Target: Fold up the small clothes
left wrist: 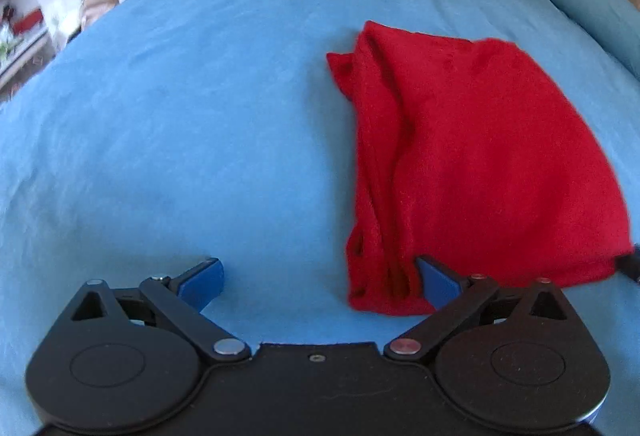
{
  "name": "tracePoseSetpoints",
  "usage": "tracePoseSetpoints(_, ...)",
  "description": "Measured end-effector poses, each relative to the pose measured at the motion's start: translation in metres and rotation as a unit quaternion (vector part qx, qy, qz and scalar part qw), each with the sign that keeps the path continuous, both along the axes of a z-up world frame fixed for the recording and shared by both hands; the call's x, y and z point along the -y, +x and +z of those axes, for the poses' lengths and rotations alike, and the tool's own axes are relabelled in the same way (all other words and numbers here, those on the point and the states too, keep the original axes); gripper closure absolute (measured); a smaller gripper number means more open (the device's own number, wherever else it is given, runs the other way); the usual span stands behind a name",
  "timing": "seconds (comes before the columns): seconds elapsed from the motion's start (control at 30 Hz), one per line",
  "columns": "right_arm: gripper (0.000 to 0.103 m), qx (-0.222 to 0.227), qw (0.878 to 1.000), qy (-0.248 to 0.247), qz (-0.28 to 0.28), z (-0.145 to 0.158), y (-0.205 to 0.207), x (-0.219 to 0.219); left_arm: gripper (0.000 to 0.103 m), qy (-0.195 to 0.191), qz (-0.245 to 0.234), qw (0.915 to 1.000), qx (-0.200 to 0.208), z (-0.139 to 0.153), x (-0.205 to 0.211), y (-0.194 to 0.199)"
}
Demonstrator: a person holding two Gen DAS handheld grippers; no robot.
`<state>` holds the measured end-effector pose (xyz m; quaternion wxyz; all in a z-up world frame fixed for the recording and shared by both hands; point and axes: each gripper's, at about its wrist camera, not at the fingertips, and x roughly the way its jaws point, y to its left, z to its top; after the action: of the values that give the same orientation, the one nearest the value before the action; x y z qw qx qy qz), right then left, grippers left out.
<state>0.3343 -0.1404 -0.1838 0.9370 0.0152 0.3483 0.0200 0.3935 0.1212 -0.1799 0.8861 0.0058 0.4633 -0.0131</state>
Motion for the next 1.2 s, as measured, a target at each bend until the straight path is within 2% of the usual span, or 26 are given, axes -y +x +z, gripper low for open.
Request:
tracePoseSetpoints(0.1,0.060,-0.003,1.000,0.001,0.021,0.002,-0.004,0.004,0.000,-0.002,0.003,1.0000,-0.003,0.002,-0.001,0.002)
tracePoseSetpoints(0.2,0.049,0.000,0.999,0.017,0.042,0.018,-0.003,0.012,0.001,0.008,0.000,1.0000,-0.003,0.015,0.004,0.000)
tracePoseSetpoints(0.27,0.028,0.005,0.998,0.033,0.051,0.038,-0.001,0.021,0.001,0.019,-0.008,0.9997,0.012,0.032,0.005,-0.004)
tracePoseSetpoints(0.3,0.023,0.007,0.997,0.041,0.058,0.048,0.000,0.025,0.000,0.019,-0.010,0.9996,0.020,0.043,0.005,-0.004)
tracePoseSetpoints(0.37,0.000,0.011,0.996,0.049,0.069,0.068,0.011,0.033,0.000,0.005,-0.026,0.9992,0.030,0.060,0.004,0.003)
tracePoseSetpoints(0.43,0.000,0.005,0.995,0.065,0.076,0.084,0.031,0.039,0.000,-0.025,-0.046,0.9985,0.015,0.067,0.003,0.022)
tracePoseSetpoints(0.53,0.000,-0.038,0.990,0.109,0.075,0.093,0.074,0.048,0.000,-0.079,-0.058,0.9950,-0.019,0.060,0.001,0.057)
tracePoseSetpoints(0.6,0.000,-0.064,0.987,0.136,0.061,0.087,0.100,0.053,0.000,-0.094,-0.050,0.9930,-0.051,0.046,0.001,0.081)
tracePoseSetpoints(0.7,0.000,-0.111,0.978,0.168,0.049,0.068,0.132,0.053,0.000,-0.112,-0.045,0.9900,-0.073,0.030,0.000,0.110)
tracePoseSetpoints(0.83,0.000,-0.144,0.965,0.213,0.054,0.042,0.158,0.047,0.003,-0.169,-0.019,0.9827,-0.073,0.019,-0.011,0.131)
tracePoseSetpoints(0.93,0.000,-0.160,0.957,0.234,0.058,0.025,0.171,0.042,0.010,-0.185,-0.023,0.9796,-0.074,0.015,-0.007,0.136)
tracePoseSetpoints(1.03,0.011,-0.169,0.955,0.238,0.054,0.013,0.180,0.034,0.023,-0.181,-0.027,0.9802,-0.075,0.010,-0.002,0.138)
tracePoseSetpoints(1.1,0.021,-0.160,0.955,0.243,0.054,0.012,0.184,0.032,0.050,-0.201,-0.037,0.9755,-0.082,0.008,-0.001,0.141)
tracePoseSetpoints(1.13,0.035,-0.163,0.954,0.247,0.053,0.012,0.187,0.031,0.056,-0.216,-0.036,0.9717,-0.089,0.009,-0.002,0.142)
tracePoseSetpoints(1.17,0.048,-0.164,0.954,0.244,0.052,0.015,0.188,0.029,0.062,-0.215,-0.032,0.9721,-0.090,0.010,-0.001,0.142)
tracePoseSetpoints(1.2,0.053,-0.161,0.956,0.238,0.055,0.018,0.189,0.028,0.064,-0.209,-0.034,0.9732,-0.090,0.013,0.000,0.141)
